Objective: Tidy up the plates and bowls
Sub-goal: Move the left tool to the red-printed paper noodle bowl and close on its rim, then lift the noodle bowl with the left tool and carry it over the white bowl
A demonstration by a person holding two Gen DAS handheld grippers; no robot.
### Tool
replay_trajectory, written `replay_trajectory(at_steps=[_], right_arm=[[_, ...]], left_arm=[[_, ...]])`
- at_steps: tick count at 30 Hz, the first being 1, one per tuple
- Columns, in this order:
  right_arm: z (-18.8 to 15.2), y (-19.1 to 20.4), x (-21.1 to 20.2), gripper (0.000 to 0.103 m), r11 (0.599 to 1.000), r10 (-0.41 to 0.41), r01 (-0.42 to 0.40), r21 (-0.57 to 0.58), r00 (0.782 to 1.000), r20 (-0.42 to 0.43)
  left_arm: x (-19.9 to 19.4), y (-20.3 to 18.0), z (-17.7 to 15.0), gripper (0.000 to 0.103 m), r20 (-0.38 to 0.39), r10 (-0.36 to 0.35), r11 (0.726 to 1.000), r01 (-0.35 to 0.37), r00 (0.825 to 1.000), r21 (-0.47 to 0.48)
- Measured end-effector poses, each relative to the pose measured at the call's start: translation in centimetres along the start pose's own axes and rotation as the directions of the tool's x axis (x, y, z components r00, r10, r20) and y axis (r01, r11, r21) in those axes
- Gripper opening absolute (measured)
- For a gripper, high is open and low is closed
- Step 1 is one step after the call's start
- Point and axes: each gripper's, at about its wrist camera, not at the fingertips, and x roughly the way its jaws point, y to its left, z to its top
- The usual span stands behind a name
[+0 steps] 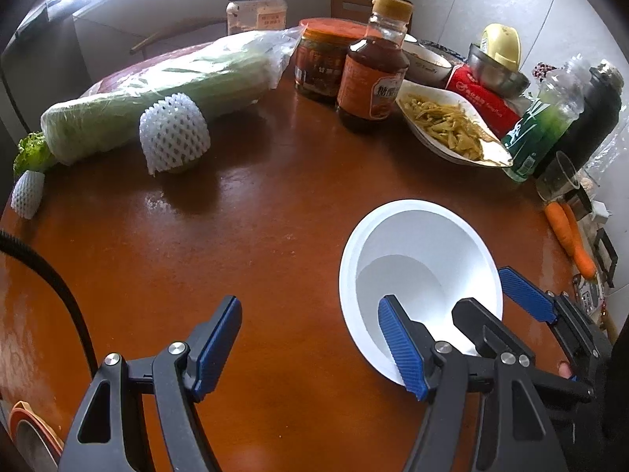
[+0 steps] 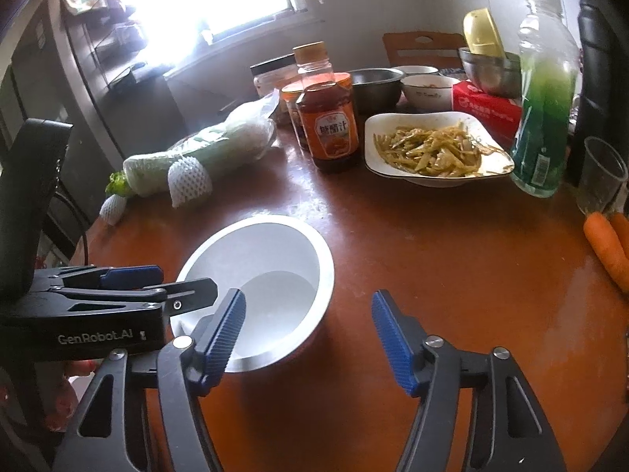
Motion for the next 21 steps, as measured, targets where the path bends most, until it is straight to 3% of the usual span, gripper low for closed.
replay_trajectory(at_steps=[8,15,21], right_arm=[[-0.3,0.3,0.4,0.054,1.000,0.022,-0.022,0.005,1.000,-0.017],[-0.6,0.7,0.9,0.045,0.999,0.033,-0.033,0.003,0.999,-0.034],[-0.6,1.3,-0.1,0.039,0.999,0.046,-0.046,-0.001,0.999,-0.007]], left_arm=[[0.4,-0.2,0.0,0.063,-0.027,-0.023,1.000,0.023,0.999,0.002],[1.0,-0.5,-0.4,0.035,-0.064,-0.099,0.995,0.099,0.993,-0.003],[-0.4,-0.4,-0.6,0.032,-0.039,-0.128,0.992,0.128,0.991,-0.001]])
